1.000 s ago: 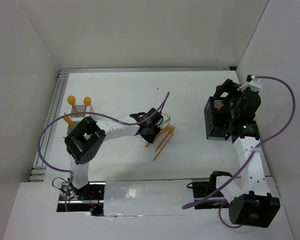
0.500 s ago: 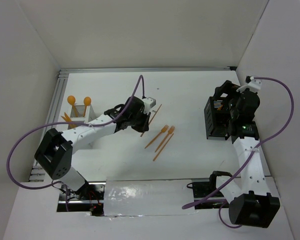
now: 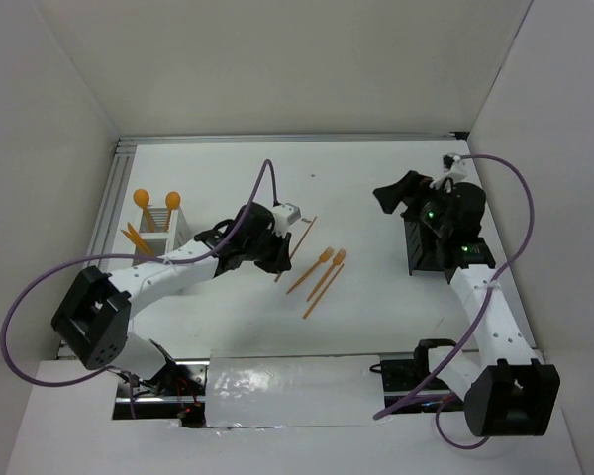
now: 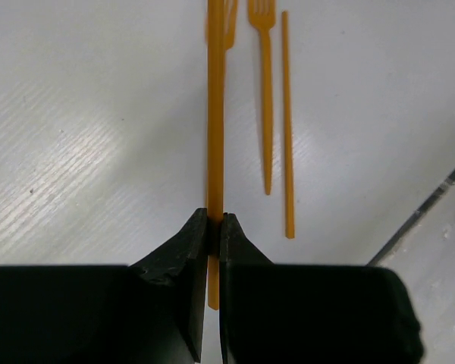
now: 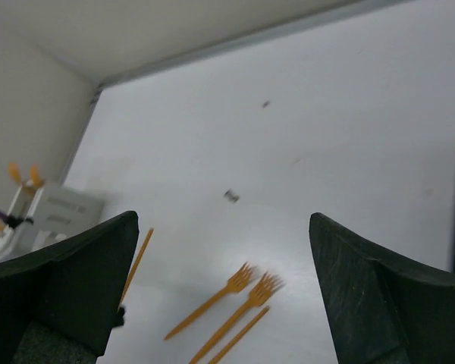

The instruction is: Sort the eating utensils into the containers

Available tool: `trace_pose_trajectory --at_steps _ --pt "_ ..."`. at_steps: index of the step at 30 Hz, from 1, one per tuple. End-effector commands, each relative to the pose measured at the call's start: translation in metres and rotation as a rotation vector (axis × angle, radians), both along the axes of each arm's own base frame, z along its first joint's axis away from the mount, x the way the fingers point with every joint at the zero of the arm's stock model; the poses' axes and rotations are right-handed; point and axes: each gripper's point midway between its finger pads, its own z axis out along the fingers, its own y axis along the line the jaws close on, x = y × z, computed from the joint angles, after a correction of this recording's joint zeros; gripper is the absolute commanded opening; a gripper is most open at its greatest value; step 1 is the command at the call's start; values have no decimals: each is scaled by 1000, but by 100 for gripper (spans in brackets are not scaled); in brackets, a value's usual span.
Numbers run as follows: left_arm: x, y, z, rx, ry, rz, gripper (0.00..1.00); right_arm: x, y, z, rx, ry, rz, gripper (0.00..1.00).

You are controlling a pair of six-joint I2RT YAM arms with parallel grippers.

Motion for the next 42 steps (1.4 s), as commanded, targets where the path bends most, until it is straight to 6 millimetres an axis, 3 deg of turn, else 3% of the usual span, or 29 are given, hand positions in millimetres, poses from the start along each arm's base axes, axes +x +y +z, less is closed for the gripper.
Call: trace_pose_trajectory --at_steps 1,6,8,17,19,20,22,23,24,26,27,29,31,33,34,36,37,38,40,42 --pt "10 -25 66 -218 -156 -45 12 -12 57 6 124 5 191 100" --pt "4 -47 98 -342 -208 -126 12 -22 111 -6 148 48 293 100" --pt "7 -56 103 -341 -211 -142 12 -23 132 -12 148 68 320 100" --pt "7 -75 115 -360 -224 -174 11 -16 166 -19 86 68 310 99" --pt "8 -76 121 -374 -236 -176 11 -17 173 -25 69 76 312 92" --pt "7 -78 124 -381 -240 -184 11 -15 173 -27 64 80 289 87" --pt "6 -79 128 -388 -242 -200 13 -15 174 -28 61 79 279 57" --pt "5 -79 126 -384 -237 -201 16 -15 174 -26 65 77 269 39" --pt "6 -80 124 -381 -231 -202 19 -14 172 -25 66 74 253 8" --pt "7 -79 119 -368 -221 -188 30 -12 168 -20 62 69 225 0" --pt "7 -79 118 -366 -217 -184 61 -9 160 -20 45 75 177 0" --pt "10 -77 114 -349 -213 -160 99 0 144 -12 -8 56 100 0" --pt "10 -74 114 -338 -219 -152 100 11 115 -13 -81 70 -22 0" --pt "6 -66 103 -303 -200 -144 100 27 79 7 -154 24 -135 0" --pt "8 -62 111 -303 -224 -122 100 33 56 12 -186 16 -229 0" --pt "12 -46 101 -283 -216 -88 100 41 15 25 -254 -12 -361 0" --pt "6 -47 110 -304 -218 -107 100 43 -8 32 -291 -21 -446 0" --pt "9 -29 97 -283 -179 -79 100 48 -48 44 -319 -38 -550 0" --pt "9 -28 96 -283 -180 -91 100 53 -56 47 -340 -56 -547 0" --pt "7 -21 78 -239 -127 -87 99 57 -85 49 -403 -61 -601 0"
